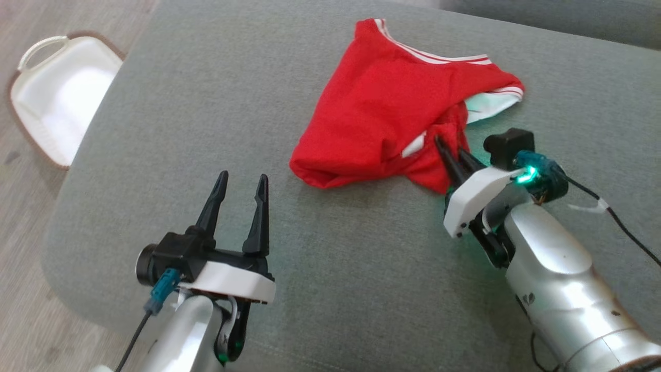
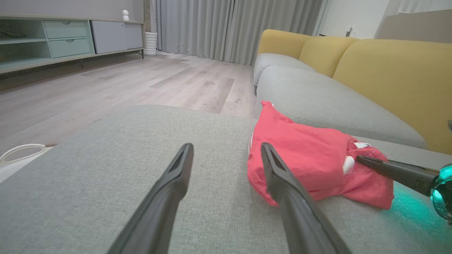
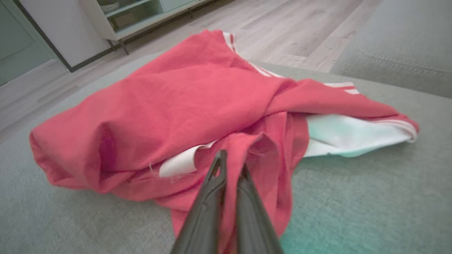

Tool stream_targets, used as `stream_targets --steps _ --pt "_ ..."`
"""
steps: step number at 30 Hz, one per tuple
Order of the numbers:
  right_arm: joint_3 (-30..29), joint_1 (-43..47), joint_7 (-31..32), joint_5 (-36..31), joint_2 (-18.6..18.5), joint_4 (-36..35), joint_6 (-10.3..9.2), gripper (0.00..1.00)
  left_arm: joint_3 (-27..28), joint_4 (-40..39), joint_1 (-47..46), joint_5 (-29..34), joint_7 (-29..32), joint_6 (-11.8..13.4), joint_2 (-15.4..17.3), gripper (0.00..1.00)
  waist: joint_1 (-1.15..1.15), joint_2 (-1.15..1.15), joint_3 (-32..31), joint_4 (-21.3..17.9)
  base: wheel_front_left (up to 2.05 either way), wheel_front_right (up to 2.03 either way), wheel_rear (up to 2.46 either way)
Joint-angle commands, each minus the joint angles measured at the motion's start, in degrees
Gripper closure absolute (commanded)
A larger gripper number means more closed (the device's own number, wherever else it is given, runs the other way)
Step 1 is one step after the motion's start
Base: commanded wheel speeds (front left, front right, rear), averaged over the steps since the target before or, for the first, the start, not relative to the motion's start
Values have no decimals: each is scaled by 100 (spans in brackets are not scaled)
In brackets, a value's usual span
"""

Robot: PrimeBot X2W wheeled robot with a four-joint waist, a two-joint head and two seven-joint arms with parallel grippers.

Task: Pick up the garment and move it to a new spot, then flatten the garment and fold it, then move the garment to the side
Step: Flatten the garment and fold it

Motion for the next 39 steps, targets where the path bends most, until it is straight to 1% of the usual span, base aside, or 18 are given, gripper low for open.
stream_targets --steps 1,4,8,12,15,17,20,26,27,28,30,33,39 --pt "110 -197 -193 57 99 -124 -4 100 254 -136 -183 62 -54 -30 34 0 0 0 -39 -90 0 0 0" --pt "15 -204 -536 197 84 -143 -4 100 360 -126 -165 119 -54 -58 29 0 0 0 -126 -274 0 0 0" --pt "-356 -59 -809 334 -38 -327 -4 100 514 -159 -107 193 -54 -79 61 0 0 0 -261 -633 0 0 0" --pt "-1000 254 -913 328 -281 -583 -4 100 618 -204 -44 268 -54 -108 87 0 0 0 -382 -1012 0 0 0" --pt "-1629 571 -912 176 -445 -710 -4 100 664 -230 -15 315 -54 -134 86 0 0 0 -441 -1262 0 0 0" --pt "-2050 804 -837 17 -479 -793 -4 100 687 -249 5 347 -54 -146 82 0 0 0 -479 -1407 0 0 0" --pt "-2637 1156 -652 -295 -414 -951 -4 100 716 -261 25 387 -54 -173 82 0 0 0 -518 -1581 0 0 0" --pt "-3586 1635 -185 -1173 -13 -1270 -4 100 791 -264 67 438 -54 -191 79 0 0 0 -602 -1821 0 0 0" --pt "-3688 1673 -162 -1307 76 -1365 -4 19 802 -261 75 443 -54 -198 81 0 0 0 -617 -1851 0 0 0" --pt "-3740 1706 -158 -1407 160 -1470 -4 0 812 -257 84 449 -54 -203 81 0 0 0 -634 -1876 0 0 0" --pt "-3695 1793 -187 -1588 280 -1709 -4 0 828 -249 99 461 -54 -211 76 0 0 0 -668 -1915 0 0 0" --pt "-3332 1965 -385 -1687 373 -2154 -4 0 860 -250 127 466 -54 -224 67 0 0 0 -728 -1969 0 0 0" --pt "-1851 2463 -807 -1374 408 -3102 -4 0 910 -242 190 486 -54 -257 50 0 0 0 -854 -2038 0 0 0"
